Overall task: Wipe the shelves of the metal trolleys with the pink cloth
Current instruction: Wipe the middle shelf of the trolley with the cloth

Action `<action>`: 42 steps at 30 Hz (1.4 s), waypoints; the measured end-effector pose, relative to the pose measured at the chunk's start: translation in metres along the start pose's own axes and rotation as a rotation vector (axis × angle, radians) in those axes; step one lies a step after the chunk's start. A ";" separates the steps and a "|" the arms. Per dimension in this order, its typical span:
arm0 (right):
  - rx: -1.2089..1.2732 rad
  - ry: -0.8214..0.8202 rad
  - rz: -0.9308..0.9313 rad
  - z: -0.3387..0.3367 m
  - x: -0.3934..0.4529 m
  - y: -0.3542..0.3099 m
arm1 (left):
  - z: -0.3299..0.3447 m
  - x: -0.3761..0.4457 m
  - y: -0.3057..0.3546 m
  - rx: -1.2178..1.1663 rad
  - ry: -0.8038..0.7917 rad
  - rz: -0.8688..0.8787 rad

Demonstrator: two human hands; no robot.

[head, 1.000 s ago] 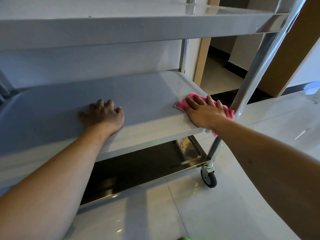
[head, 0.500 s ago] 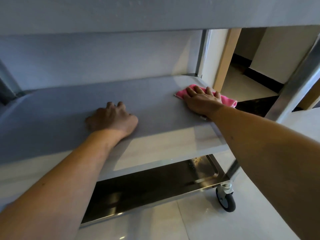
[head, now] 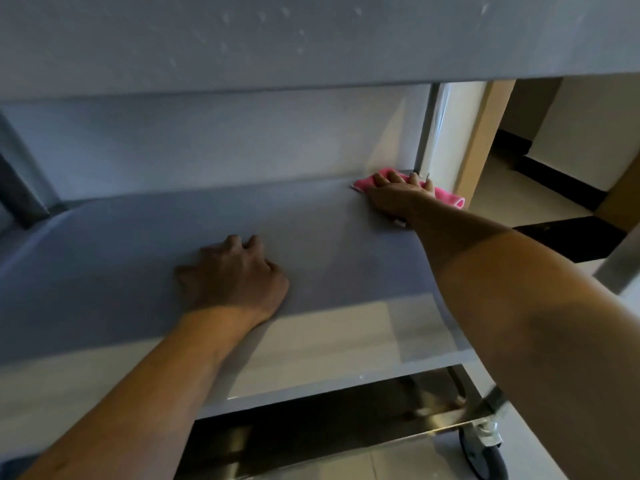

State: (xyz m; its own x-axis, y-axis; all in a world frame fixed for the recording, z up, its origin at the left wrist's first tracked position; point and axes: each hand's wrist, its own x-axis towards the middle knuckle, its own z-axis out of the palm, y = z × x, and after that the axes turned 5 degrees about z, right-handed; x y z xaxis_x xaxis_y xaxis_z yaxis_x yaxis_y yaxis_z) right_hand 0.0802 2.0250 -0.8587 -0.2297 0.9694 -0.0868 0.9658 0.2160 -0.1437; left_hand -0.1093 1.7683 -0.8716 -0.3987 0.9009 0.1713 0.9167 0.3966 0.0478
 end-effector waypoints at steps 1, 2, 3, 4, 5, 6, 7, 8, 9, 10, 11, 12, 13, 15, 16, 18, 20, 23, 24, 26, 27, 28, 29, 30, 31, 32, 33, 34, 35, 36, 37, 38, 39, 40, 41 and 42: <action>-0.003 -0.009 -0.019 0.000 0.000 -0.008 | -0.001 0.000 -0.001 -0.009 -0.012 -0.002; -0.005 -0.019 -0.049 0.003 -0.002 -0.018 | -0.003 0.000 -0.001 -0.024 -0.028 -0.003; -0.009 -0.026 -0.089 0.005 -0.004 -0.030 | -0.005 0.001 0.000 -0.038 -0.042 0.001; -0.017 -0.033 -0.140 0.009 -0.009 -0.046 | -0.008 0.000 -0.001 -0.046 -0.052 0.003; -0.027 -0.041 -0.196 0.013 -0.015 -0.063 | -0.010 0.000 -0.001 -0.052 -0.058 0.002; -0.039 -0.049 -0.252 0.017 -0.023 -0.079 | -0.011 -0.001 -0.003 -0.055 -0.067 0.001; -0.053 -0.049 -0.298 0.022 -0.032 -0.093 | -0.012 -0.002 -0.005 -0.056 -0.075 0.007; -0.066 -0.042 -0.335 0.026 -0.042 -0.104 | -0.013 -0.001 -0.007 -0.054 -0.083 0.016; -0.075 -0.043 -0.369 0.030 -0.055 -0.111 | -0.014 -0.003 -0.009 -0.051 -0.097 0.020; -0.079 -0.049 -0.405 0.033 -0.068 -0.114 | -0.015 -0.004 -0.011 -0.048 -0.112 0.019; -0.085 -0.053 -0.440 0.035 -0.082 -0.113 | -0.016 -0.004 -0.011 -0.049 -0.124 0.014; -0.093 -0.047 -0.474 0.038 -0.096 -0.109 | -0.016 -0.004 -0.011 -0.055 -0.131 0.007; -0.096 -0.035 -0.499 0.041 -0.108 -0.103 | -0.018 -0.003 -0.010 -0.060 -0.133 -0.002; -0.087 -0.033 -0.490 0.042 -0.125 -0.084 | -0.020 -0.003 -0.008 -0.062 -0.147 -0.010; -0.084 -0.031 -0.465 0.041 -0.131 -0.072 | -0.020 -0.003 -0.006 -0.058 -0.156 -0.008; -0.081 -0.016 -0.410 0.040 -0.138 -0.048 | -0.020 -0.002 -0.005 -0.059 -0.160 -0.020; -0.067 -0.018 -0.340 0.037 -0.146 -0.026 | -0.018 -0.002 -0.003 -0.070 -0.167 -0.040; -0.045 -0.010 -0.247 0.034 -0.159 0.002 | -0.014 -0.002 -0.002 -0.075 -0.159 -0.051; -0.037 -0.012 -0.214 0.032 -0.165 0.010 | -0.013 -0.003 -0.001 -0.076 -0.155 -0.052; -0.039 -0.027 -0.159 0.030 -0.176 0.025 | -0.012 -0.003 -0.002 -0.086 -0.164 -0.056; -0.043 -0.037 -0.135 0.029 -0.181 0.030 | -0.013 -0.003 -0.002 -0.090 -0.169 -0.056; -0.045 -0.045 -0.115 0.029 -0.187 0.032 | -0.013 -0.001 -0.002 -0.095 -0.176 -0.057; -0.049 -0.050 -0.095 0.030 -0.192 0.032 | -0.015 -0.001 -0.002 -0.102 -0.184 -0.060; -0.053 -0.052 -0.078 0.030 -0.197 0.030 | -0.016 0.000 -0.002 -0.109 -0.192 -0.064; -0.056 -0.050 -0.066 0.031 -0.203 0.027 | -0.017 0.001 -0.002 -0.115 -0.198 -0.064; -0.054 -0.044 -0.062 0.032 -0.208 0.022 | -0.018 0.001 -0.003 -0.118 -0.200 -0.061; -0.051 -0.038 -0.070 0.033 -0.212 0.017 | -0.018 0.002 -0.004 -0.119 -0.202 -0.060; -0.050 -0.033 -0.085 0.034 -0.217 0.011 | -0.020 0.002 -0.005 -0.120 -0.206 -0.060; -0.056 -0.027 -0.107 0.035 -0.224 0.004 | -0.020 0.001 -0.006 -0.121 -0.208 -0.059; -0.069 -0.019 -0.137 0.037 -0.230 -0.003 | -0.020 0.000 -0.006 -0.121 -0.205 -0.061; -0.078 -0.009 -0.165 0.039 -0.238 -0.012 | -0.020 -0.001 -0.006 -0.121 -0.203 -0.062; -0.067 -0.001 -0.185 0.043 -0.246 -0.021 | -0.021 -0.002 -0.005 -0.123 -0.203 -0.059; -0.044 0.009 -0.201 0.047 -0.256 -0.032 | -0.023 -0.003 -0.005 -0.130 -0.207 -0.057; -0.023 0.022 -0.224 0.051 -0.266 -0.043 | -0.025 -0.003 -0.005 -0.143 -0.211 -0.053; -0.012 0.038 -0.256 0.054 -0.276 -0.056 | -0.028 -0.004 -0.007 -0.158 -0.221 -0.049; -0.003 0.053 -0.286 0.058 -0.286 -0.069 | -0.031 -0.004 -0.010 -0.175 -0.243 -0.038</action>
State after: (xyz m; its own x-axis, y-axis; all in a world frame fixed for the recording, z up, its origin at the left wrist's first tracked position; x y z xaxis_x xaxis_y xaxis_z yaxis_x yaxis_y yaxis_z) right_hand 0.0728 1.7260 -0.8811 -0.4858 0.8740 0.0087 0.8633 0.4814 -0.1515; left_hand -0.1164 1.7556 -0.8421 -0.4081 0.9100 -0.0729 0.8828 0.4137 0.2223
